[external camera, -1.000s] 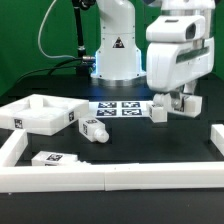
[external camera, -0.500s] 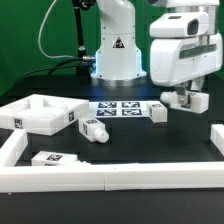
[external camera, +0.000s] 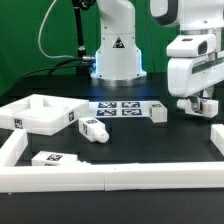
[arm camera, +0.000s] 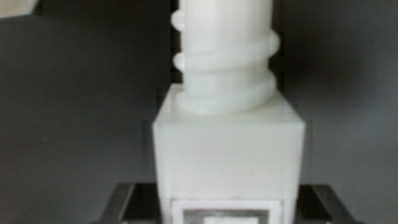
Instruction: Assemble one leg
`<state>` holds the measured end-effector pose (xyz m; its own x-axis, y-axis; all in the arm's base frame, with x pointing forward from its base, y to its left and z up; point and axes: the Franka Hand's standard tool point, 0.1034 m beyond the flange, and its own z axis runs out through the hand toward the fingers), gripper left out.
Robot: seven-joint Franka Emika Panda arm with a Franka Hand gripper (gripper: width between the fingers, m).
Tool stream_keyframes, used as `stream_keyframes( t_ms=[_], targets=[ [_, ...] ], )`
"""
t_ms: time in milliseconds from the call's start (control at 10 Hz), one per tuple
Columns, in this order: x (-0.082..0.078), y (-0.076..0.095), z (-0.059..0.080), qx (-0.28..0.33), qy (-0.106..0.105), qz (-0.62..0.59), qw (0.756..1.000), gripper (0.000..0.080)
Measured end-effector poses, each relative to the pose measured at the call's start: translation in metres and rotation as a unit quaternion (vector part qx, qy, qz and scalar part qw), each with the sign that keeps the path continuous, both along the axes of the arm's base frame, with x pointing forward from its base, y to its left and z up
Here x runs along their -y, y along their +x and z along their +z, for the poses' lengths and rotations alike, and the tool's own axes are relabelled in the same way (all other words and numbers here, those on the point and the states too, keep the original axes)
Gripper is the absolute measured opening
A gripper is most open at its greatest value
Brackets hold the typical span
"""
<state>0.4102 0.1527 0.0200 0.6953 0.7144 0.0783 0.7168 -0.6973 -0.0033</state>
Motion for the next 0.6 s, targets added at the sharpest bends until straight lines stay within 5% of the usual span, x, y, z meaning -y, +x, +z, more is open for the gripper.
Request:
stream_keyframes(
  t_ms=[300,400,500,600],
  targets=[
    [-0.001,0.002,-0.002,-0.001,0.0,-0.001,1.0,0.0281],
    [-0.001,0.002,-0.002,-0.001,0.0,-0.001,1.0,0.0465],
    [0.0,0.003,0.001,-0.003,-0.002,0.0,1.0,0.0465],
    [0.011,0.011,0.021,-0.019,-0.019,0.006,1.0,0.0583]
  ],
)
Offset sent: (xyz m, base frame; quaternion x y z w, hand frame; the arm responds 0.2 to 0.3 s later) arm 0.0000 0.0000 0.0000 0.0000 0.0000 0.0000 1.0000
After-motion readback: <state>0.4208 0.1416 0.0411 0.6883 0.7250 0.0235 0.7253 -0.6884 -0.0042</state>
